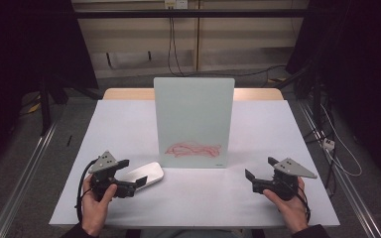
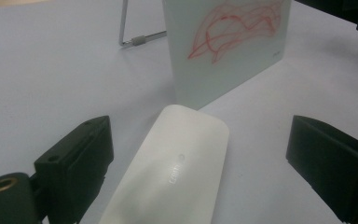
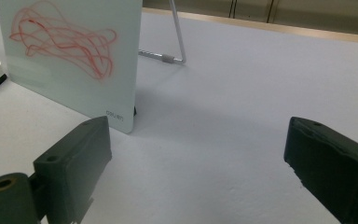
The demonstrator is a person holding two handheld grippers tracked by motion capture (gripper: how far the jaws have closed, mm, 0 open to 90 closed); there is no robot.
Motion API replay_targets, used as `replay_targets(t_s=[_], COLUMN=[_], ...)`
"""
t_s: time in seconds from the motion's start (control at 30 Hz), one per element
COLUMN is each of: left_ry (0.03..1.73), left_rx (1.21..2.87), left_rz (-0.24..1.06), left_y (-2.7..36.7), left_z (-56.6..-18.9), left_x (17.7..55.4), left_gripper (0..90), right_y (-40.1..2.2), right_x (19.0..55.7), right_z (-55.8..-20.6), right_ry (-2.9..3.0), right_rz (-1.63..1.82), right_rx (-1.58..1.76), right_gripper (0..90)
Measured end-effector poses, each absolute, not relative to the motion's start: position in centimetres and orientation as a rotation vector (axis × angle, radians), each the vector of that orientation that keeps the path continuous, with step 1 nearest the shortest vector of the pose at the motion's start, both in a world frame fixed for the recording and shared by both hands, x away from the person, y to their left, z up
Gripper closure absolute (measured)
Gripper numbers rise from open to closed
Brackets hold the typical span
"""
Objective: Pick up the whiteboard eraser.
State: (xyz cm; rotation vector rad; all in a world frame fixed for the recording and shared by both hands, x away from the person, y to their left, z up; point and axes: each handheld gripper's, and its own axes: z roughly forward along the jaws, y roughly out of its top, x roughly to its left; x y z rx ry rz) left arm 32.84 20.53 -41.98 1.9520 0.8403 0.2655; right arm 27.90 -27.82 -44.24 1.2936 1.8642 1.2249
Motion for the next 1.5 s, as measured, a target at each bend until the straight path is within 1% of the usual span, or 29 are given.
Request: replay_targets(t_s=[0.4,0.53,0.57,0.63,0.7,0.83,0.93,0.97,1.07,1.1,1.13,1.17,1.3,1.5], left_ry=[0.805,0.758,0.744,0.742,0.739,0.740,0.713,0.704,0.696,0.681,0.666,0.664,0.639,0.622], left_rx=[2.004,2.041,2.050,2.089,2.114,2.118,2.162,2.182,2.211,2.227,2.274,2.285,2.324,2.372], left_rz=[0.236,0.192,0.166,0.159,0.154,0.163,0.157,0.191,0.170,0.179,0.228,0.238,0.242,0.205], left_y=[20.7,20.5,20.4,20.1,19.9,19.9,19.7,19.6,19.4,19.2,18.9,18.7,18.2,17.8], left_z=[-41.2,-41.1,-41.1,-41.0,-40.9,-40.8,-40.7,-40.7,-40.6,-40.6,-40.5,-40.5,-40.8,-41.4], left_x=[34.1,34.6,34.8,35.1,35.4,35.7,36.1,36.2,36.3,36.4,36.5,36.5,36.5,36.6], left_gripper=[7.3,6.3,7.4,5.7,6.3,6.3,7.1,7.0,7.1,7.1,7.9,8.3,9.5,11.7], right_y=[-27.8,-27.8,-27.8,-27.8,-27.8,-27.7,-27.7,-27.7,-27.7,-27.7,-27.7,-27.7,-27.6,-27.6], right_x=[27.9,27.9,27.9,27.9,27.9,28.0,28.1,28.1,28.1,28.1,28.1,28.1,28.1,28.1], right_z=[-44.2,-44.2,-44.2,-44.2,-44.2,-44.2,-44.2,-44.2,-44.2,-44.2,-44.2,-44.2,-44.2,-44.2], right_ry=[1.874,1.874,1.873,1.874,1.873,1.876,1.880,1.881,1.881,1.881,1.882,1.883,1.884,1.886], right_rz=[1.223,1.224,1.225,1.222,1.225,1.223,1.224,1.224,1.227,1.227,1.227,1.228,1.229,1.228], right_rx=[1.294,1.297,1.299,1.299,1.298,1.299,1.292,1.292,1.291,1.291,1.291,1.292,1.294,1.294], right_gripper=[7.0,7.0,7.1,7.1,7.1,7.1,7.1,7.0,7.0,7.0,7.0,6.9,6.9,6.9])
